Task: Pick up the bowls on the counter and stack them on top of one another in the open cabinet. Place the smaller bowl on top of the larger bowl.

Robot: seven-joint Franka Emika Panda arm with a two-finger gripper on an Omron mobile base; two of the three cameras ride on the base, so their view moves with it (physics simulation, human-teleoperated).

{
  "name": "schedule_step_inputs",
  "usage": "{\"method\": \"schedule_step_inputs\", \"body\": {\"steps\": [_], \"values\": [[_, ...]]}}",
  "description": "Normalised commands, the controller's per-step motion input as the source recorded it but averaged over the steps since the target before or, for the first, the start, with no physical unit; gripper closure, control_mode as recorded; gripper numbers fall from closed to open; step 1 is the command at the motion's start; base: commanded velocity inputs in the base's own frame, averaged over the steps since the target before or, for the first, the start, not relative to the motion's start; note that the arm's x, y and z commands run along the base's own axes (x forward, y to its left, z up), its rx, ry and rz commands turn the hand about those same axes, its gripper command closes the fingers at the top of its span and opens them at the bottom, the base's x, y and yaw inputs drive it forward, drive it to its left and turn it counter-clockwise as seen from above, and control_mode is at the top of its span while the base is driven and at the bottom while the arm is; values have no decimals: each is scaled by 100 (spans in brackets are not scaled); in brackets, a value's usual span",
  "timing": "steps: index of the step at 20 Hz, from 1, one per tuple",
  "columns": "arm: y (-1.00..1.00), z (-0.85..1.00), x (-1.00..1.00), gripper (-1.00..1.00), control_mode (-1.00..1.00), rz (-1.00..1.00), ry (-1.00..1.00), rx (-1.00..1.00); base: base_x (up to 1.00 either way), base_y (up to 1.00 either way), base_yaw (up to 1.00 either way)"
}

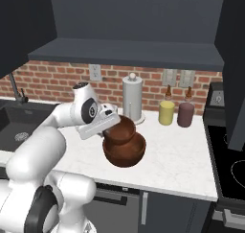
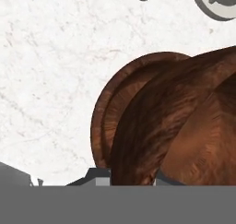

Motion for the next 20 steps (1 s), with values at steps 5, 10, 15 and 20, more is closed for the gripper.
{"method": "schedule_step_inputs", "body": {"steps": [5, 10, 15, 20], "values": [[-8, -27, 11, -100, -100, 0, 3, 0, 0, 0, 0], [-2, -3, 14, -100, -100, 0, 1, 0, 0, 0, 0], [-6, 56, -24, -100, -100, -6, -7, 6, 0, 0, 0], [-82, 25, -26, -100, -100, -49, 0, 23, 0, 0, 0]]}}
